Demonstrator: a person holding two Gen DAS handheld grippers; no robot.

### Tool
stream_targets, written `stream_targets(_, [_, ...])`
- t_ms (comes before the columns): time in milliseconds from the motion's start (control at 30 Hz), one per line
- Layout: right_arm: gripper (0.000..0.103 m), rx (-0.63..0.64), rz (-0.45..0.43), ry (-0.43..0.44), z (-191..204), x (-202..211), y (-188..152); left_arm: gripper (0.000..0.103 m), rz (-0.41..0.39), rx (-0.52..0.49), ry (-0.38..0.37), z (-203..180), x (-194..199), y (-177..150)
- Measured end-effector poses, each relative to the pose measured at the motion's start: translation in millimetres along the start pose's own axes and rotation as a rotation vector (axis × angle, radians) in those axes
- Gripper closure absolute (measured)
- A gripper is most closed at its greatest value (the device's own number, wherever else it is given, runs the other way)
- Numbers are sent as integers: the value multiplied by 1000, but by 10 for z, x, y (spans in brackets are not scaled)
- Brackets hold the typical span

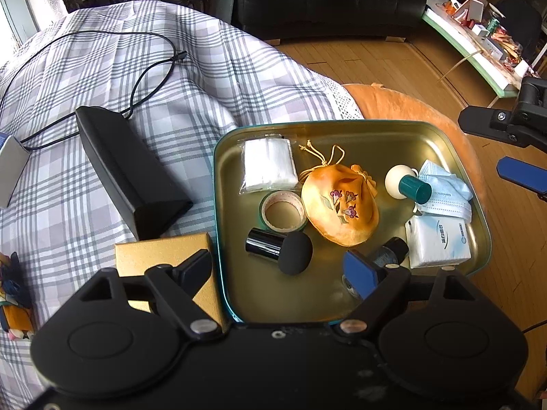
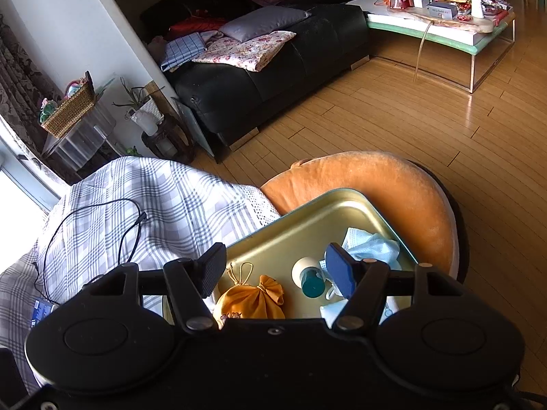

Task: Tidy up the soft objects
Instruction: 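Withdraw both tools back over the bed toward the beige tape roll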

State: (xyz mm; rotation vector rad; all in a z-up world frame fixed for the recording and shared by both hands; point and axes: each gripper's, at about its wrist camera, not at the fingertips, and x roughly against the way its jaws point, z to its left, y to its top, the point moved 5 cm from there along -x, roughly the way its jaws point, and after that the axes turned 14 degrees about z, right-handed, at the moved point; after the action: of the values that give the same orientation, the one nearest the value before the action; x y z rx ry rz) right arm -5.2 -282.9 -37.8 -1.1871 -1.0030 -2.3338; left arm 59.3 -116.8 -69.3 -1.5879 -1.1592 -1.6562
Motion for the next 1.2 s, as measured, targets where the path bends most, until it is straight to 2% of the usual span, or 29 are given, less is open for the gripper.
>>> stream_targets(300, [41, 45, -10, -8, 165, 54, -96, 16, -6, 32, -4, 144, 50, -129])
stream_targets(600, [41, 127, -67, 12, 494, 211, -243, 14, -41, 105, 17, 564, 220, -357])
stream_targets(900, [41, 244, -70, 31, 919, 254, -477, 14, -97, 242, 96, 1302, 426, -719])
stream_targets(1200, [41, 380, -13, 82, 1335, 159, -900, 14, -106, 421, 207, 2232, 508, -1192])
